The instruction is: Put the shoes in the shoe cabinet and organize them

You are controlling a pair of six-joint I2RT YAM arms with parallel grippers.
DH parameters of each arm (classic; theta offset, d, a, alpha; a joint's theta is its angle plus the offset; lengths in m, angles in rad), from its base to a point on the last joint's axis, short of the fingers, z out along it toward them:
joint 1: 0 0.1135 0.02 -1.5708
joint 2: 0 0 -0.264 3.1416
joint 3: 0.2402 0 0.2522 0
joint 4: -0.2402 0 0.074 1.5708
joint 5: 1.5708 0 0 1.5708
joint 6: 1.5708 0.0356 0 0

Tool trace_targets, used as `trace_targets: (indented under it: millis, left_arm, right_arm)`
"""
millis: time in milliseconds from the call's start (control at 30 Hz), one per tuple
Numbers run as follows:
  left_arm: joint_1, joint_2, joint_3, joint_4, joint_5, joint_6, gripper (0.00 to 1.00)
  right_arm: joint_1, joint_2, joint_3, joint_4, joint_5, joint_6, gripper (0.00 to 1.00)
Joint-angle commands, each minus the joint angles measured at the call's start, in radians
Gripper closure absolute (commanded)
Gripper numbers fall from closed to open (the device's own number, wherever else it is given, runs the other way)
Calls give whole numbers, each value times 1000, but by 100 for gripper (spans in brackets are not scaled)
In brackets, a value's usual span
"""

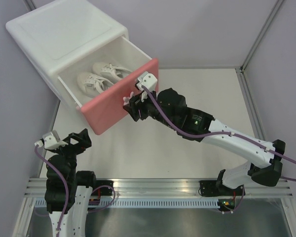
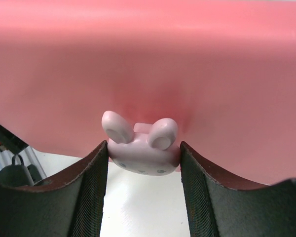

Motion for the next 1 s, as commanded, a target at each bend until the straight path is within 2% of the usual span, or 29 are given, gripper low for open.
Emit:
trace_targets:
  millis: [0, 67, 167, 333, 467, 600, 767, 967]
  left_arm:
    - [6, -50, 0, 36, 12, 42, 6]
    - [6, -51, -1, 36, 14, 42, 6]
    - [6, -53, -2, 36, 14, 43, 6]
    - [8, -53, -2, 34, 14, 43, 6]
    - [8, -56, -2, 36, 14, 43, 6]
    - [9, -57, -2, 37, 17, 43, 6]
    - [9, -59, -2, 39, 18, 45, 6]
    - [12, -60, -3, 39, 20, 45, 6]
  right_arm:
    - [2, 45, 89, 190, 78, -72, 71]
    - [1, 73, 104, 213, 101, -81, 69]
    - [-2, 150, 138, 248, 127, -90, 60]
    - [-21, 233, 163, 370, 136, -92, 54]
    - [-41, 331, 238, 399, 131, -90, 38]
    - [-56, 401, 279, 455, 107, -90, 28]
    - [-68, 489, 325, 500, 101, -124, 21]
    - [-82, 572, 385, 566, 110, -129, 19]
